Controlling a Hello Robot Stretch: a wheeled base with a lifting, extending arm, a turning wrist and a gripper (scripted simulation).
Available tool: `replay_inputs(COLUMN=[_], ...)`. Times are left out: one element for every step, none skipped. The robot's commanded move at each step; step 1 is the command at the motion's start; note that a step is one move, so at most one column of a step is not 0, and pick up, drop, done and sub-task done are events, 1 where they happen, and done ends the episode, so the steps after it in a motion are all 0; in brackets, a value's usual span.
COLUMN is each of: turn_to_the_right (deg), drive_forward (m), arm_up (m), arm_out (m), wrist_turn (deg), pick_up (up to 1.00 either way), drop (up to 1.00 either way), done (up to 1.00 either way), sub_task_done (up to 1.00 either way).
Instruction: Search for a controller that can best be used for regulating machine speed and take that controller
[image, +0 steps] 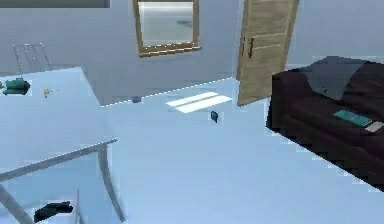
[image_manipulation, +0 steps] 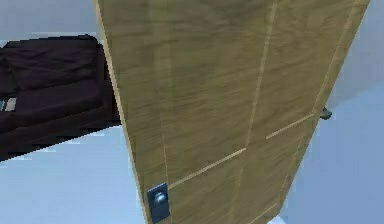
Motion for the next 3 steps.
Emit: replay_inputs(turn_to_the_right=[0.0,-45.0,-6.0], drive_forward=[1.00,0.00,0.00], arm_up=[0.00,0.00,0.00], arm_out=[0.00,0.00,0.00], wrist_turn=[0.0,0.0,0.0], pick_up=[0.00,0.00,0.00], drop=[0.00,0.00,0.00], done=[0.00,0.00,0.00], sub_task_done=[0.00,0.00,0.00])
